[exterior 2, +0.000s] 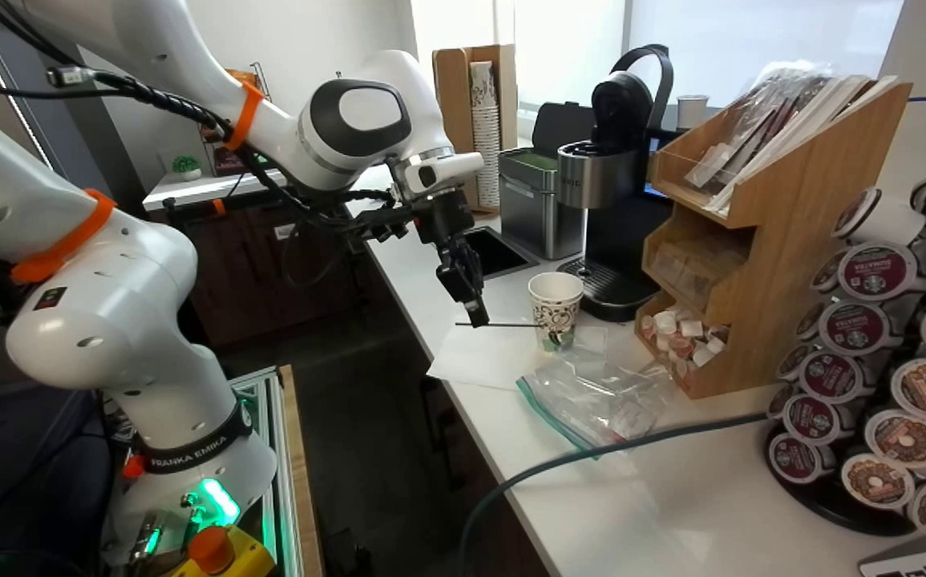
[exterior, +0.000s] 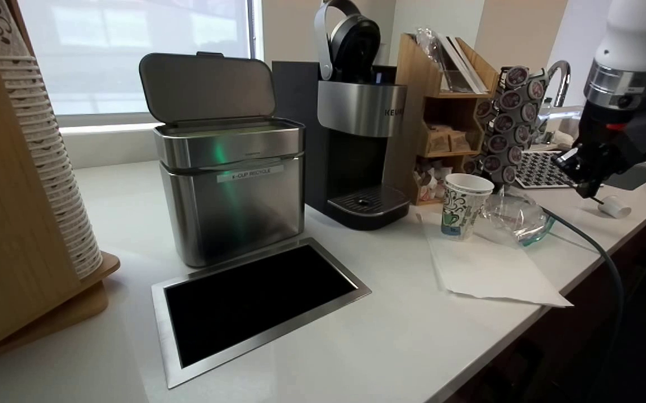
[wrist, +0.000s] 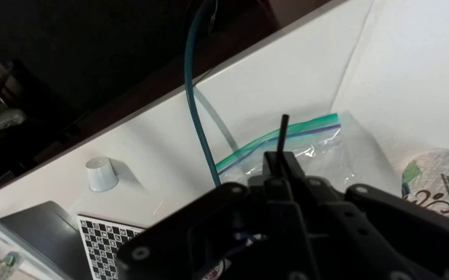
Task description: Put the black straw from the napkin in the stacked coffee cups on the napkin.
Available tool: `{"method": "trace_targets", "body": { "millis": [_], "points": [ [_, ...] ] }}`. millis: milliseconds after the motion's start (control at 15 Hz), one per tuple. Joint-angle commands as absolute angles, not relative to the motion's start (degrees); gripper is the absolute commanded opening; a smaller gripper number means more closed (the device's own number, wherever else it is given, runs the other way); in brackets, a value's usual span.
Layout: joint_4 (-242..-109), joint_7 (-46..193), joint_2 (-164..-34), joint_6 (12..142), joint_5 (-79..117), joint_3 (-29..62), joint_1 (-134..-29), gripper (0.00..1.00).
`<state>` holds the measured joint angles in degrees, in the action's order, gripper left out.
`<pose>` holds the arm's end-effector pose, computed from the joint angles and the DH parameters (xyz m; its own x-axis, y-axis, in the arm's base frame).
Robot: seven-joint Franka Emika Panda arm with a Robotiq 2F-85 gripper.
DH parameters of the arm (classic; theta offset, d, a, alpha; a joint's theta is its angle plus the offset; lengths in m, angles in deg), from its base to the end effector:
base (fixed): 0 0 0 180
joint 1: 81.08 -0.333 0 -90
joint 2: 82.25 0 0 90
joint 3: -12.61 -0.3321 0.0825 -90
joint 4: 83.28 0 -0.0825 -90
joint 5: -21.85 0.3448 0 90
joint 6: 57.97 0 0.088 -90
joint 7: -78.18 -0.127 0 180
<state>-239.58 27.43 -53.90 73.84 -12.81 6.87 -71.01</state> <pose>0.3352 -0.0467 0.4019 0.8202 -0.4544 0.3475 -0.5623 -0.7524 0.3432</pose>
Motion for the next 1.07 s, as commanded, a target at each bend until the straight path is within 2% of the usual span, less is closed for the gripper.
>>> {"method": "trace_targets", "body": {
  "millis": [0, 467, 800, 1000],
  "points": [
    [-239.6, 37.3, -50.5, 70.0, -14.2, 6.3, -72.5, 0.01],
    [-236.4, 60.8, -50.9, 74.5, -12.4, 8.8, -75.1, 0.01],
    [-233.5, 78.4, -52.9, 81.1, -5.0, 14.3, -79.0, 0.01],
    [-233.7, 78.7, -52.1, 80.2, -4.2, 12.4, -76.9, 0.04]
  ]
}}
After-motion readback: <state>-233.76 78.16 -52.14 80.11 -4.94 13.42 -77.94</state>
